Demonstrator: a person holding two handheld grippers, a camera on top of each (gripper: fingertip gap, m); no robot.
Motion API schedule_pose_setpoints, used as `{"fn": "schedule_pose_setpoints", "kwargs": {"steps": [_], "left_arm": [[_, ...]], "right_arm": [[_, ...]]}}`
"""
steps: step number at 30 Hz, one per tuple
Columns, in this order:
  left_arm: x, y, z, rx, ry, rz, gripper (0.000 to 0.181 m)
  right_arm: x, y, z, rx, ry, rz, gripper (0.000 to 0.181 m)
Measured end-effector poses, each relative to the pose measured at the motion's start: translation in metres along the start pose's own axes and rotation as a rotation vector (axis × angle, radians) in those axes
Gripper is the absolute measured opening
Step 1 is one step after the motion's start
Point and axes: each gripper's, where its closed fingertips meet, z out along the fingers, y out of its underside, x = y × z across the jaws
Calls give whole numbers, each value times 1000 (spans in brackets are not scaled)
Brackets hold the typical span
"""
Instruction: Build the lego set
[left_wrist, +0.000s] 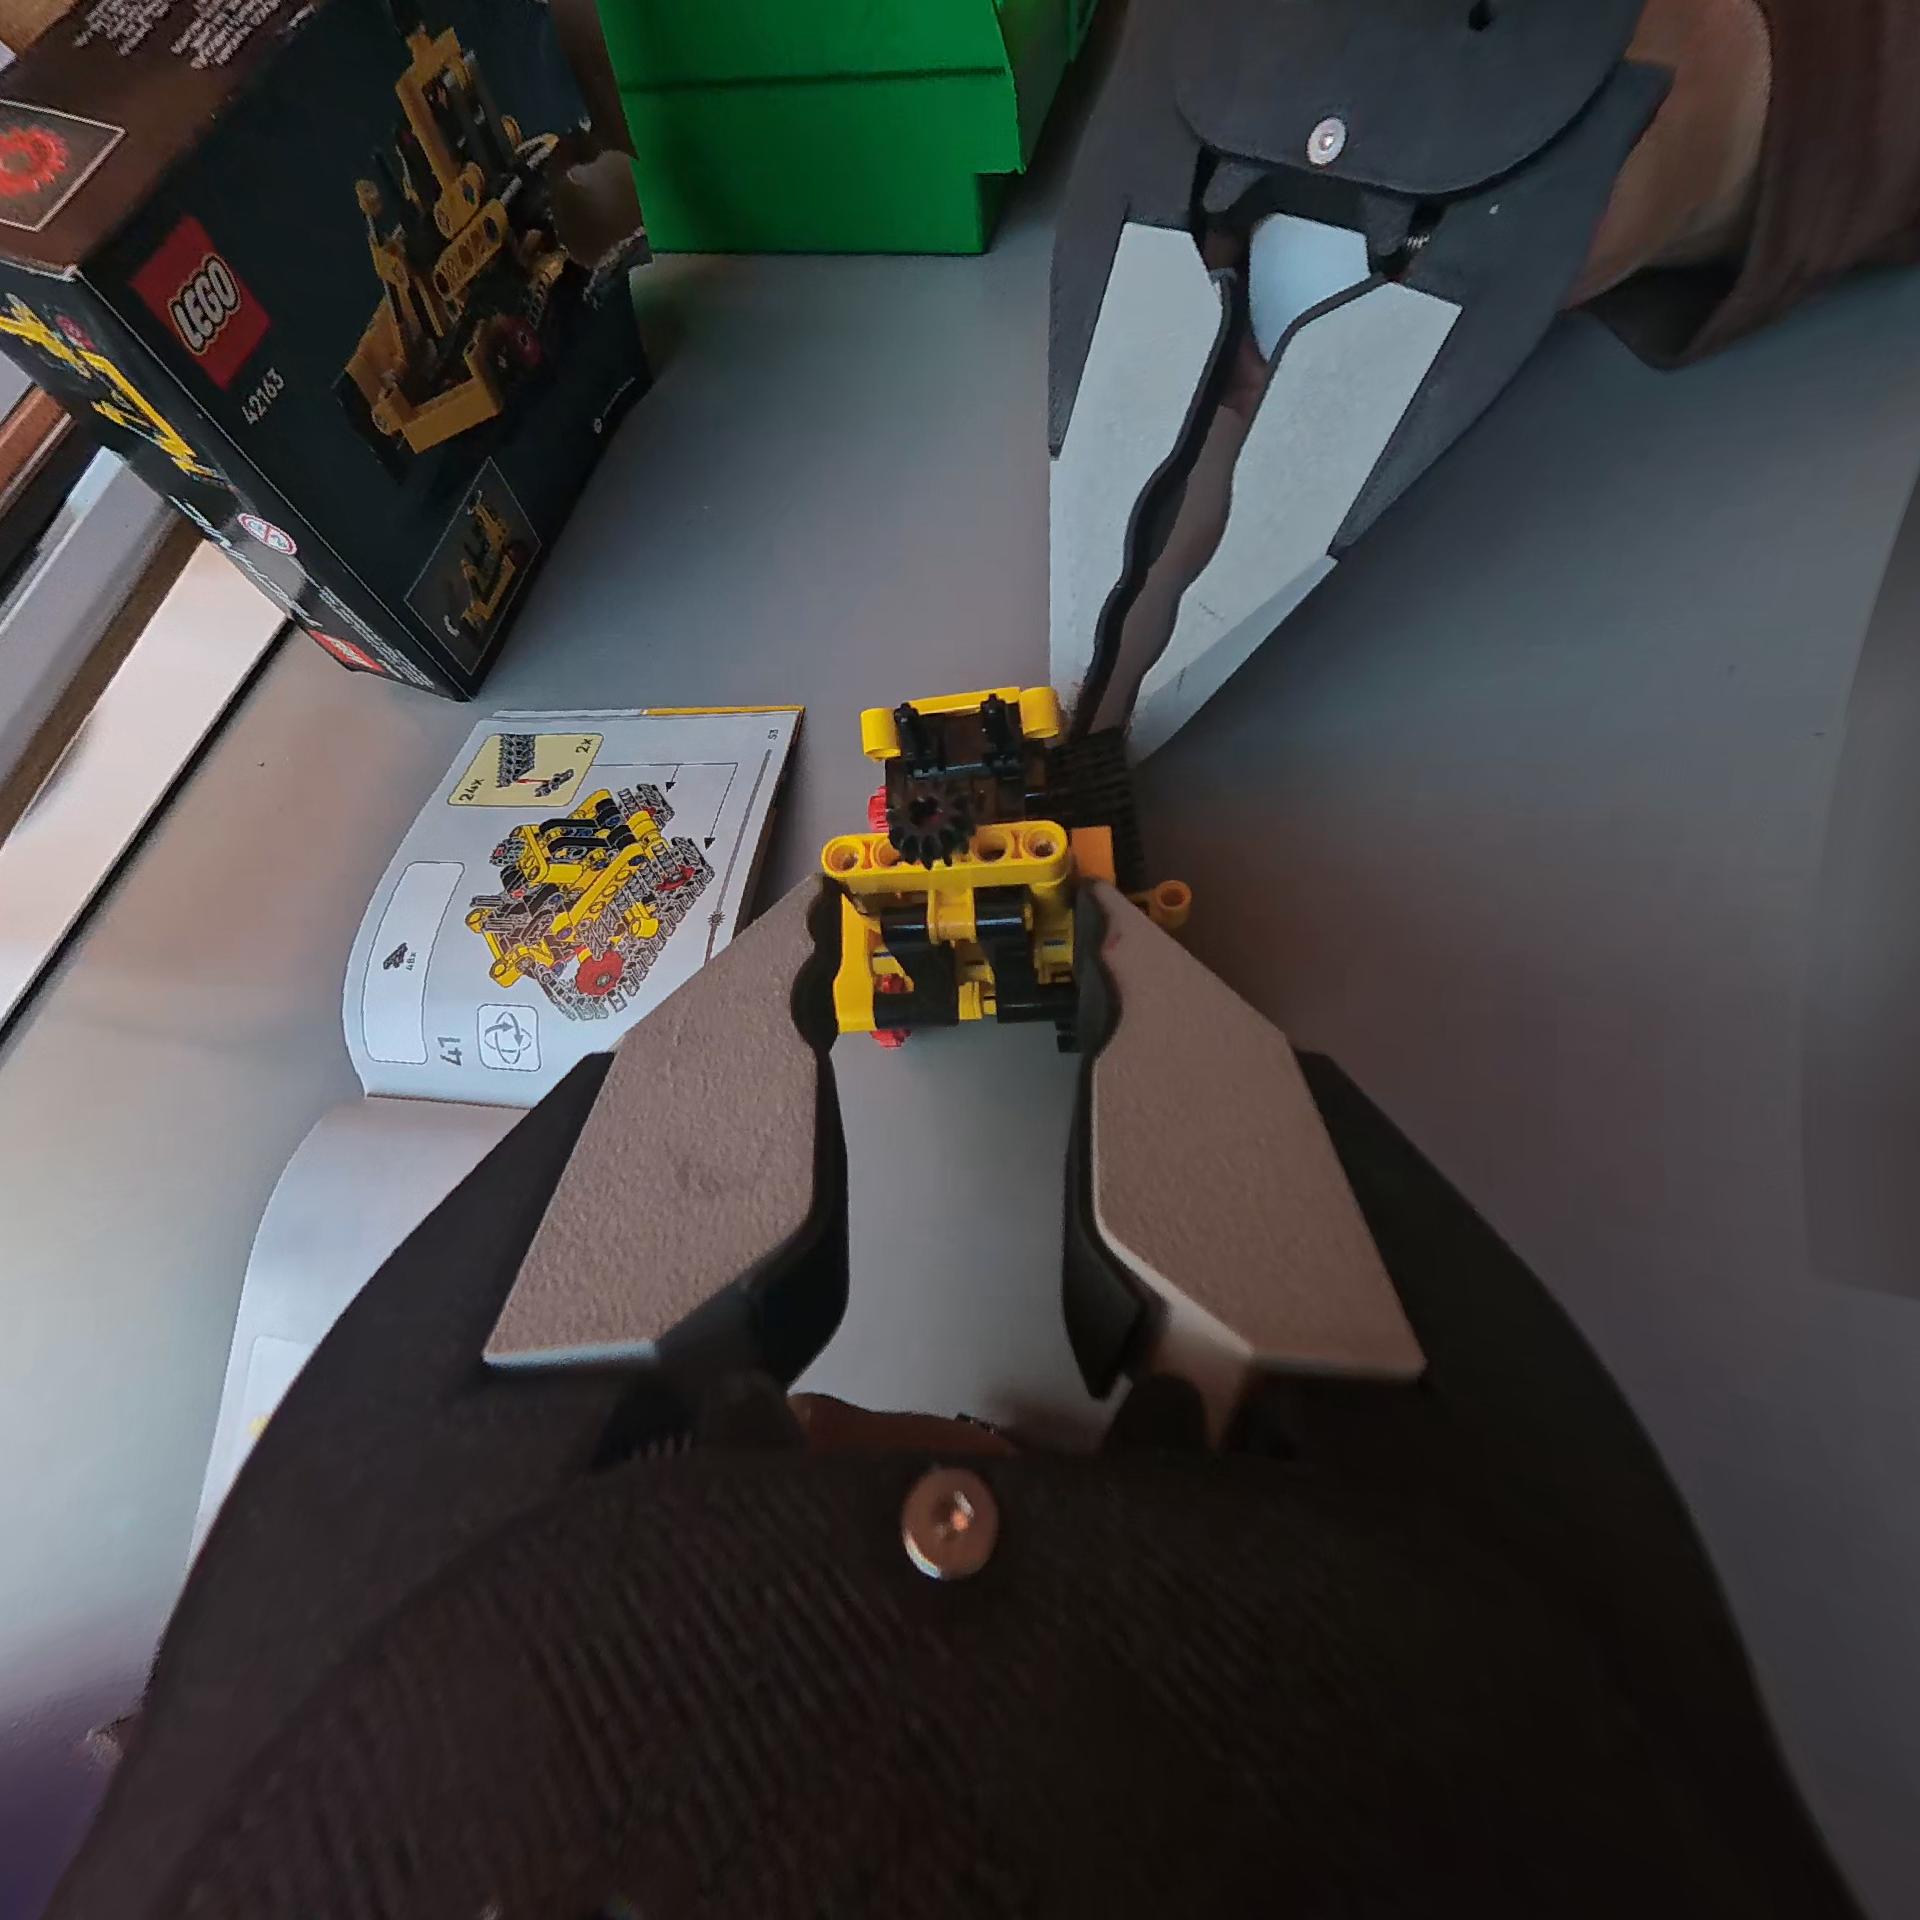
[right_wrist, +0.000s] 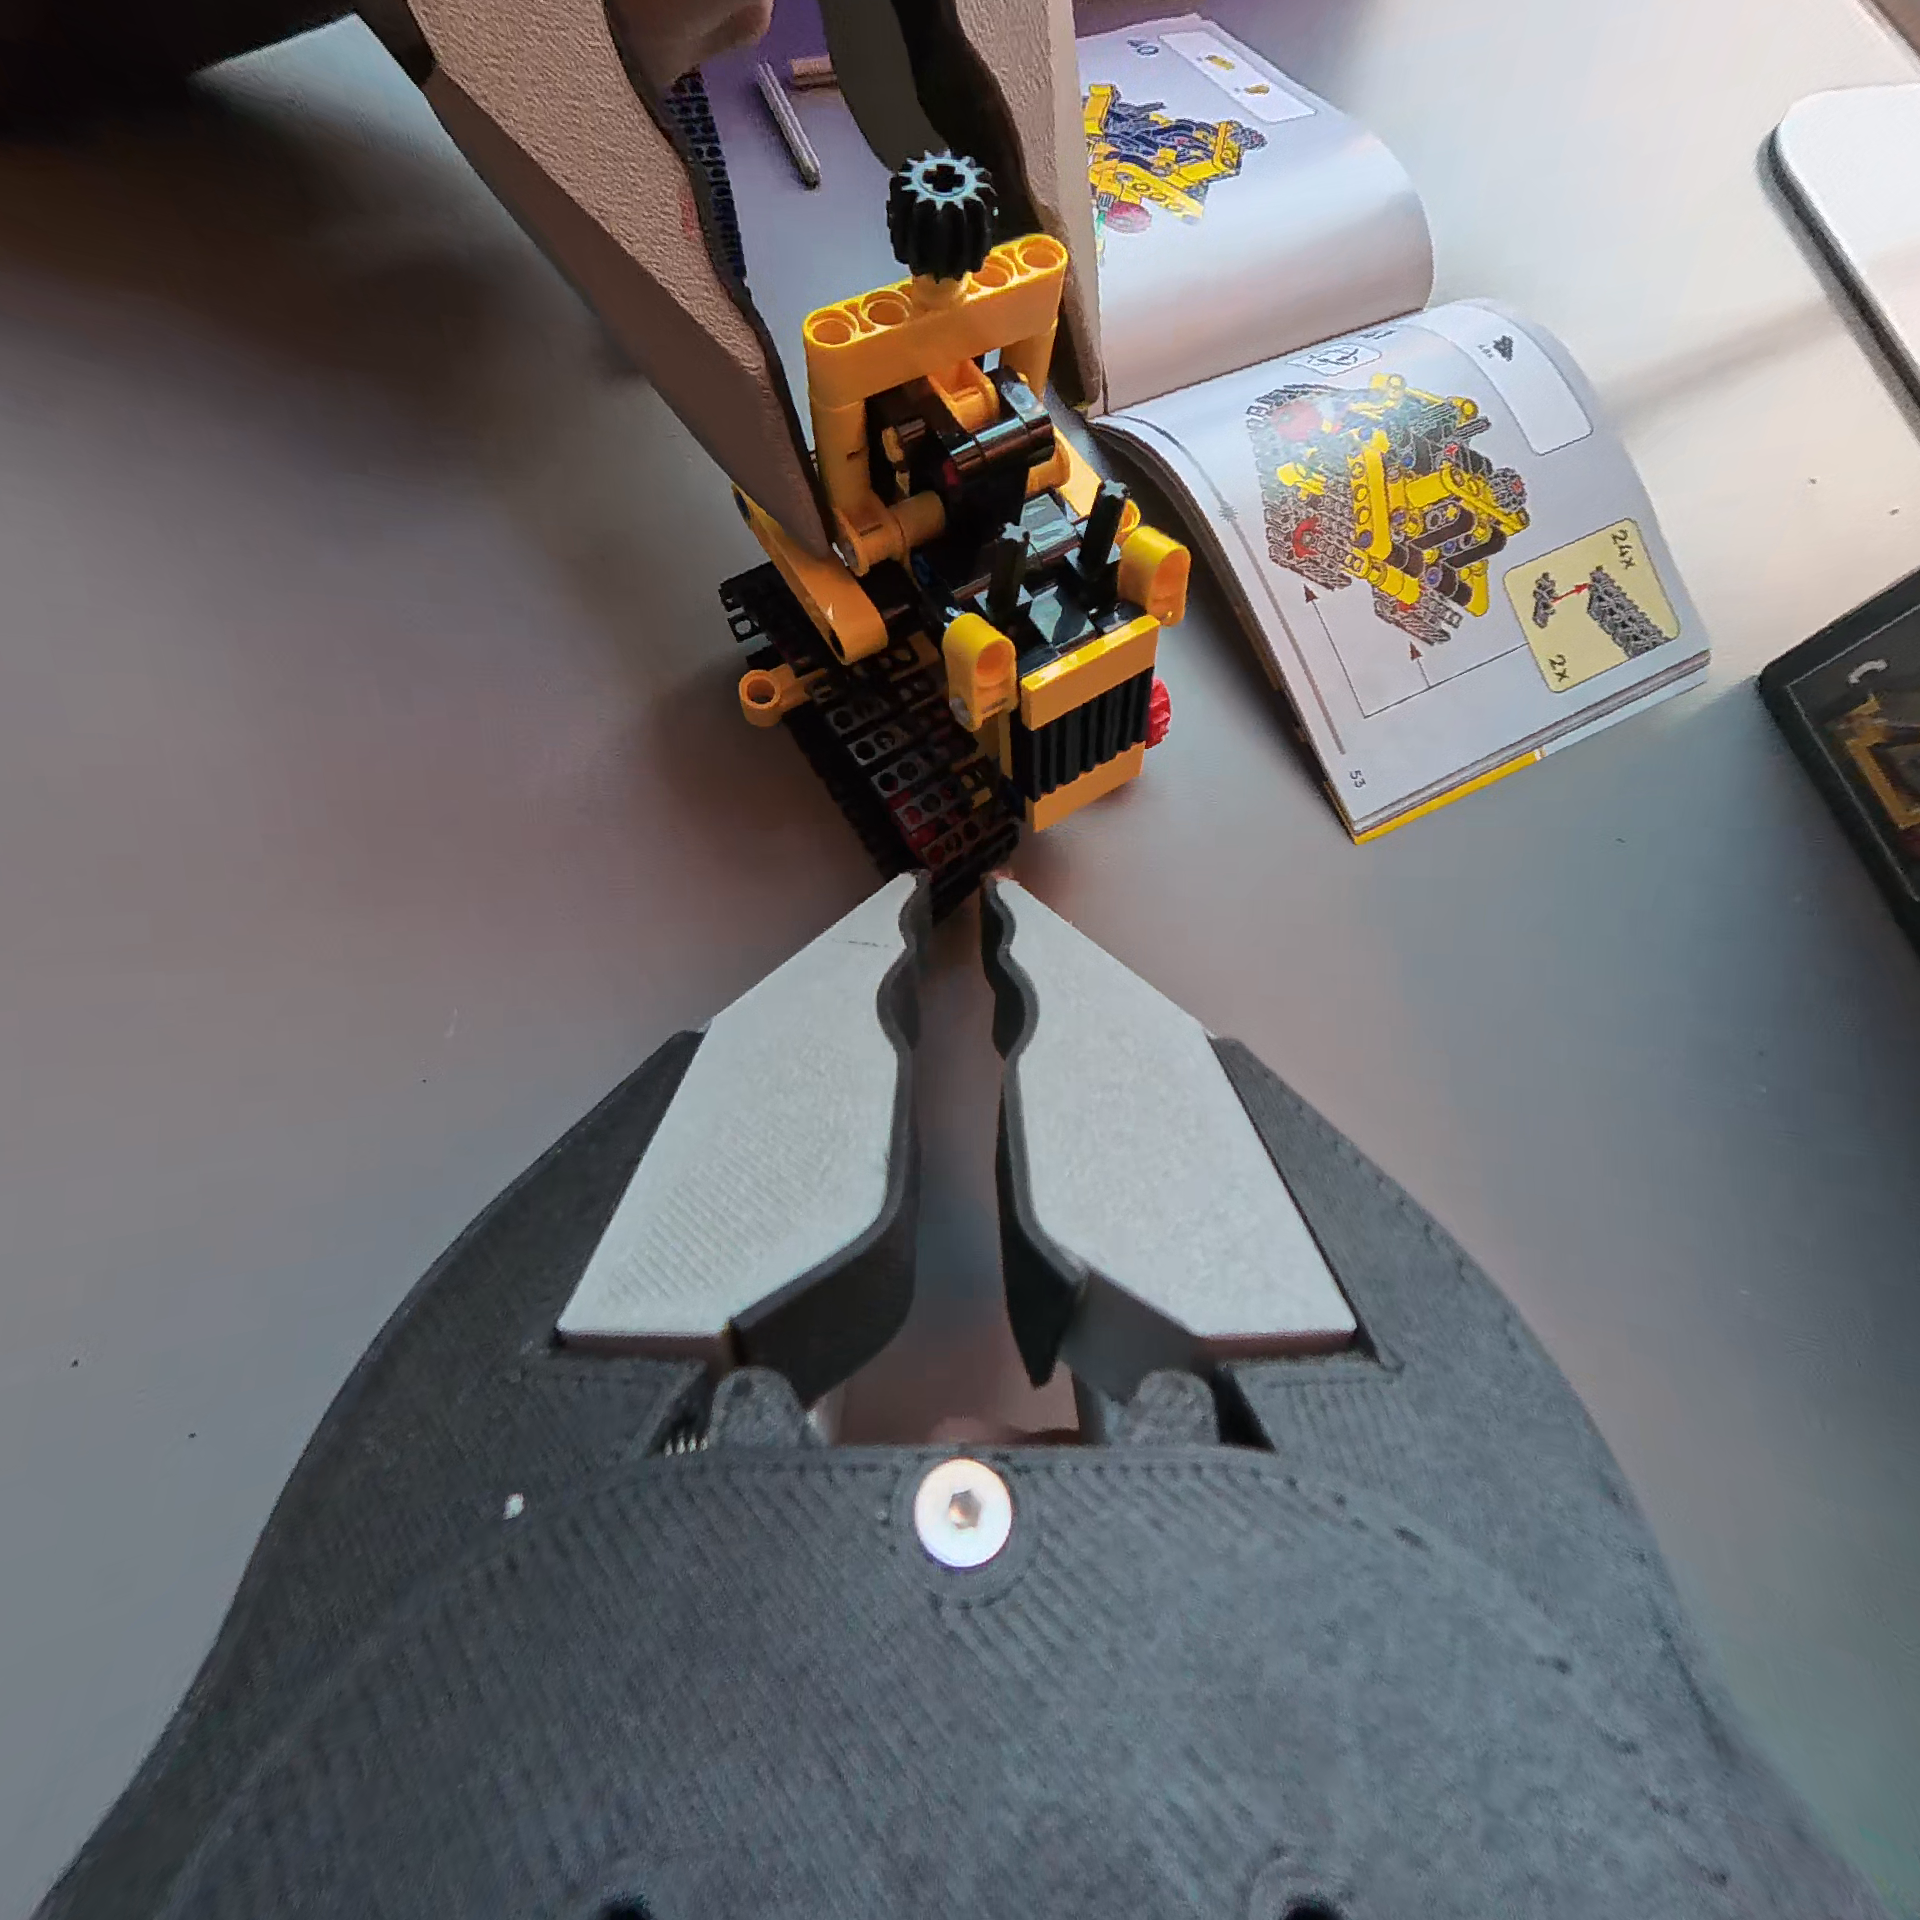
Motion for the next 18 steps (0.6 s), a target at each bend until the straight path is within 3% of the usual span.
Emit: {"fn": "schedule_pose_setpoints", "kwargs": {"steps": [18], "left_arm": [[-1,2,-1,7,5,-10,41]], "right_arm": [[-3,-3,-2,13,-17,3,12]]}}
